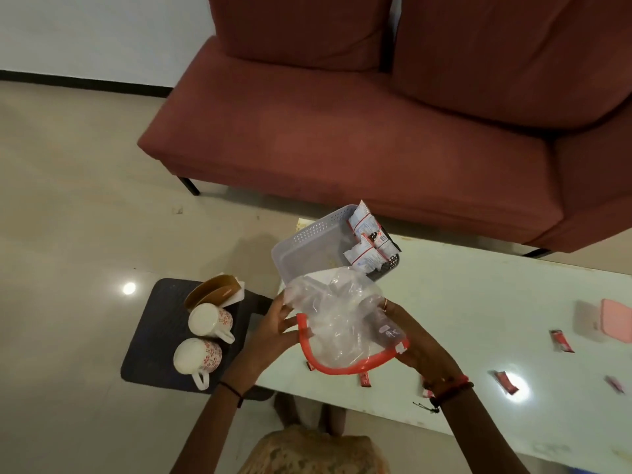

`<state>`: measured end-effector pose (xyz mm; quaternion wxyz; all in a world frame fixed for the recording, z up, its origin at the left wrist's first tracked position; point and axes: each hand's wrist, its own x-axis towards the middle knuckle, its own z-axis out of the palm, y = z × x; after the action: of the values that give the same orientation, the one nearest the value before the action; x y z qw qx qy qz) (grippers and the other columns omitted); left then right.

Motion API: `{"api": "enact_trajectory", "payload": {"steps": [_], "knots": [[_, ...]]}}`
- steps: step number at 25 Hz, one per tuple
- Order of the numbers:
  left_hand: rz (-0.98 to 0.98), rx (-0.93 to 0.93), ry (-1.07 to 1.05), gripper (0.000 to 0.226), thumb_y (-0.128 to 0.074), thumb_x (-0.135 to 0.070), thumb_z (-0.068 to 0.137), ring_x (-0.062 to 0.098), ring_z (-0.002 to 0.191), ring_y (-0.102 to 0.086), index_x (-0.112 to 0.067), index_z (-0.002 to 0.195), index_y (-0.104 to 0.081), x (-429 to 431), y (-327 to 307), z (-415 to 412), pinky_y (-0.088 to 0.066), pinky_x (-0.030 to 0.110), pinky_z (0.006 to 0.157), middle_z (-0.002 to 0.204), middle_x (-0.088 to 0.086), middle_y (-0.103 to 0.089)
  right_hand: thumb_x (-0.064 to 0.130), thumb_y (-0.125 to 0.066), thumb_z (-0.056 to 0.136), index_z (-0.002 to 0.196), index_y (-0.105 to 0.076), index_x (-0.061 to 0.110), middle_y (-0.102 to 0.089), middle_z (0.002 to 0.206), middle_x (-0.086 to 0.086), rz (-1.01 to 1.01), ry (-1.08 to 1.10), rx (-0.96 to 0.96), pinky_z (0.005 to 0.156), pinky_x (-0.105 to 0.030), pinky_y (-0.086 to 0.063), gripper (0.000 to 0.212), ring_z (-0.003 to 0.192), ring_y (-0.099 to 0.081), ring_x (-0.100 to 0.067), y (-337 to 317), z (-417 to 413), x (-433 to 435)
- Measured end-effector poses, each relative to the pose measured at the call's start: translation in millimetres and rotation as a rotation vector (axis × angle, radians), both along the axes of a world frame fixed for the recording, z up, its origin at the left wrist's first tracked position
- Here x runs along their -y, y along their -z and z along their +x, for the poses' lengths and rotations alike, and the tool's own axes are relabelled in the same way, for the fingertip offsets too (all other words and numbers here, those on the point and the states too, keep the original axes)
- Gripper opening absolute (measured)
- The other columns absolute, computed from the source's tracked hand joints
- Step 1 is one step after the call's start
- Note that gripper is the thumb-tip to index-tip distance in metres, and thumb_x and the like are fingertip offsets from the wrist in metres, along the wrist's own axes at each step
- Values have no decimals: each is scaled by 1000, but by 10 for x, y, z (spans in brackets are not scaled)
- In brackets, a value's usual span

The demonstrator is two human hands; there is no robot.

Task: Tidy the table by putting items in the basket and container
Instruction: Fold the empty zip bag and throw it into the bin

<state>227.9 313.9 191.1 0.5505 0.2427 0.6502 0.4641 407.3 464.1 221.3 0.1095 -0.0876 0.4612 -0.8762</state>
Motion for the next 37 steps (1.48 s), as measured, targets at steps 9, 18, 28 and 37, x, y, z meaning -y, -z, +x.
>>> {"api": "enact_trajectory", "payload": {"steps": [9,18,28,37], "knots": [[-5,-225,248,32,-64,-34,82,4,103,-59,-50,107,-52,176,-349,859,-50,6,79,115,-21,-57,-4,-57,85,104,-66,-5,-66,108,-23,1002,1043,963,78,-33,-50,21,98,-63,-36,-36,222,341],[59,-778,-18,42,-70,-11,81,22,123,-50,-2,120,-57,638,-388,1502,-34,17,99,134,15,-53,26,-60,91,138,-45,20,-65,123,-3,390,936,705,89,-28,-52,49,107,-63,-15,-268,799,1039],[277,-779,288,29,-62,-6,85,-1,115,-43,-8,113,-61,971,-235,2469,-23,-10,92,131,-2,-49,13,-72,77,92,-71,-5,-62,75,-17,300,1095,752,45,-27,-34,23,58,-44,-24,-271,1967,1437],[378,-794,439,30,-54,-16,92,-12,122,-39,-25,120,-56,482,-53,3276,-32,8,104,129,-14,-48,1,-65,81,91,-60,-18,-51,74,-18,-24,1451,891,53,-29,-33,22,61,-46,-28,129,3365,1199]]}}
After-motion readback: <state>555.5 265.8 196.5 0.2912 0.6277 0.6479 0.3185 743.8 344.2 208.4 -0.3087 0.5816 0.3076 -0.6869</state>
